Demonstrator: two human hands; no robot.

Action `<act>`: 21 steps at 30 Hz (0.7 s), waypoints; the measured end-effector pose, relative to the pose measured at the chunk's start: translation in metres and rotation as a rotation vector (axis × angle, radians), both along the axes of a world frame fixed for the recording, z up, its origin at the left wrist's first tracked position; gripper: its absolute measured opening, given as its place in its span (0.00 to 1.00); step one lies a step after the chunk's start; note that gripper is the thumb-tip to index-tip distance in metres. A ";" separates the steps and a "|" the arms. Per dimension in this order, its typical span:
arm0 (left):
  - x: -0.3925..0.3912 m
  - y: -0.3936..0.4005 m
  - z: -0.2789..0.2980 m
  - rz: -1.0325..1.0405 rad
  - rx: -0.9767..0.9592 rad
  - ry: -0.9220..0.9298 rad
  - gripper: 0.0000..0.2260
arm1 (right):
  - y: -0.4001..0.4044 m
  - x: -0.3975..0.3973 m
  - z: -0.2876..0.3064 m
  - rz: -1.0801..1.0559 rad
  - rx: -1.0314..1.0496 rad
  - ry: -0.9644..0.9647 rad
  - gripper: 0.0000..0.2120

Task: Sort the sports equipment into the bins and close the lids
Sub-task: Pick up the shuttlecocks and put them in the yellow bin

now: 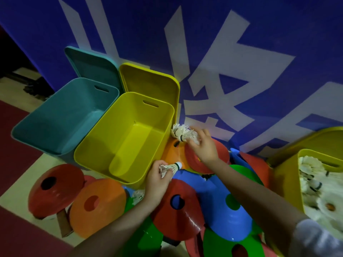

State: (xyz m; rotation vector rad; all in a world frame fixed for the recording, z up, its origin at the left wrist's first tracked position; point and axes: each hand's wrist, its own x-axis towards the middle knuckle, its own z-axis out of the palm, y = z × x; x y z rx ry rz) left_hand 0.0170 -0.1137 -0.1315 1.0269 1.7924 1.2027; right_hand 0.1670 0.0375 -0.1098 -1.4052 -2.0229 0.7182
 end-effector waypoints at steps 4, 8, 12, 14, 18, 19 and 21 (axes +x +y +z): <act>0.011 -0.001 0.014 -0.074 0.011 -0.031 0.08 | -0.027 0.049 0.012 -0.161 -0.046 0.037 0.18; 0.040 -0.007 0.028 -0.188 0.034 -0.018 0.09 | -0.056 0.093 0.033 -0.273 -0.010 0.168 0.14; 0.080 -0.021 0.044 -0.266 0.106 -0.044 0.12 | -0.084 0.144 0.050 -0.356 0.029 0.152 0.14; 0.102 -0.028 0.052 -0.318 0.114 -0.060 0.12 | -0.097 0.175 0.055 -0.379 0.070 0.162 0.13; 0.145 -0.039 0.062 -0.388 0.110 -0.099 0.12 | -0.129 0.238 0.067 -0.507 0.112 0.204 0.12; 0.156 -0.041 0.064 -0.403 0.113 -0.101 0.11 | -0.136 0.256 0.067 -0.545 0.110 0.209 0.13; 0.179 -0.042 0.070 -0.416 0.127 -0.107 0.09 | -0.152 0.292 0.067 -0.627 0.101 0.218 0.17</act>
